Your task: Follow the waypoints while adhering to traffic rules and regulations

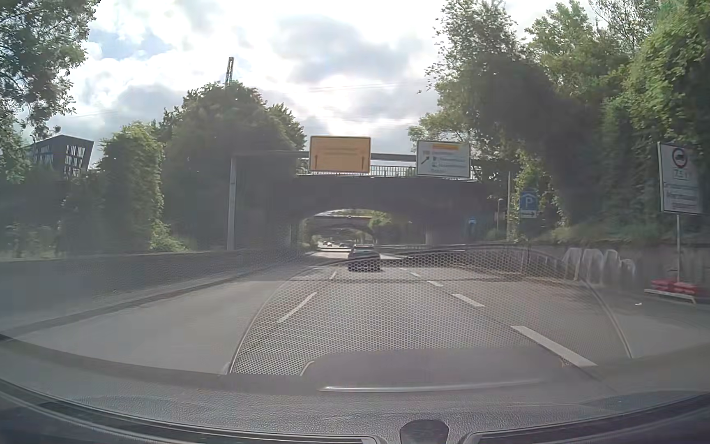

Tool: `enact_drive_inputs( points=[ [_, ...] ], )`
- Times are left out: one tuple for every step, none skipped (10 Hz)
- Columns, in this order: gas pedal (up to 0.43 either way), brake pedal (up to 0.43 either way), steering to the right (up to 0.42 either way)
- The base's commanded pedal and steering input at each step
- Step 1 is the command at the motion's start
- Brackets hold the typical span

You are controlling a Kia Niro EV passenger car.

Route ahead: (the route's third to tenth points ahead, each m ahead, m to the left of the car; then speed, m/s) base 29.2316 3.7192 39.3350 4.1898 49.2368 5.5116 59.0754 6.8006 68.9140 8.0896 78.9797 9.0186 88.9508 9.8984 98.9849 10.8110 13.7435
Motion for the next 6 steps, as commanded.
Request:
enact_drive_inputs(
  points=[
    [0.098,0.000,-0.013],
    [0.098,0.000,-0.013],
    [0.098,0.000,-0.013],
    [0.098,0.000,-0.013],
    [0.098,0.000,-0.013],
    [0.098,0.000,-0.013]
  ],
)
